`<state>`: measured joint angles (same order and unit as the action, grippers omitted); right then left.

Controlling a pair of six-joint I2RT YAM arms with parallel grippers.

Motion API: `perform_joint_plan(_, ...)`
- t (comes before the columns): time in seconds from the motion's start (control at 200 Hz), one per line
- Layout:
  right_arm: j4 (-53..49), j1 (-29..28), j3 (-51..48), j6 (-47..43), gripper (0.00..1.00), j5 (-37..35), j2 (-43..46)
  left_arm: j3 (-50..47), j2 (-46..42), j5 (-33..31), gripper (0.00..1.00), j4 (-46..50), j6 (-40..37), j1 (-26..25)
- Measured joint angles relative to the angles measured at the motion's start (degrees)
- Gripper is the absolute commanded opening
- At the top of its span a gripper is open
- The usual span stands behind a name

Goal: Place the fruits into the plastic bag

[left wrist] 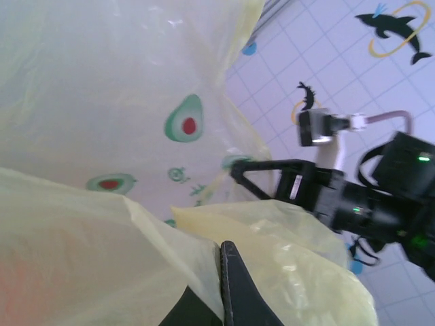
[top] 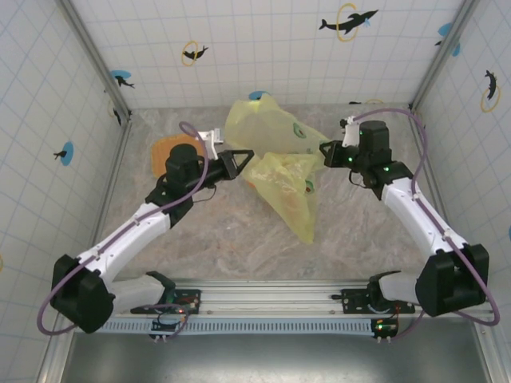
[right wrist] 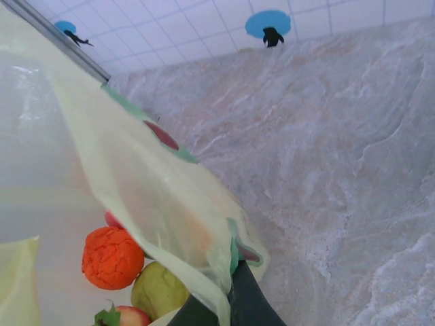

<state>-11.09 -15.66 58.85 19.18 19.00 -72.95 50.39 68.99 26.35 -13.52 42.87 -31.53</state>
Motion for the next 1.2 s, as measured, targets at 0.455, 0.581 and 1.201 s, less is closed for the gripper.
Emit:
perform_joint_plan(0.455, 2.7, -0.5, -6.5, 2.1, 0.0, -1.9, 1.8, 10.8, 14.2, -2.8, 0.0, 8.8, -7.0, 0.0)
perform_joint_plan(0.581, 3.4, -0.5, -6.6, 2.6, 0.0, -2.7, 3.1, 14.0, 14.9, -2.8, 0.0, 8.7, -7.2, 0.0)
perform_joint_plan(1.201, 8.4, -0.8, -15.8, 4.9, 0.0, -5.6, 7.4, 11.5, 18.9, -3.0, 0.22, 7.2, -8.5, 0.0)
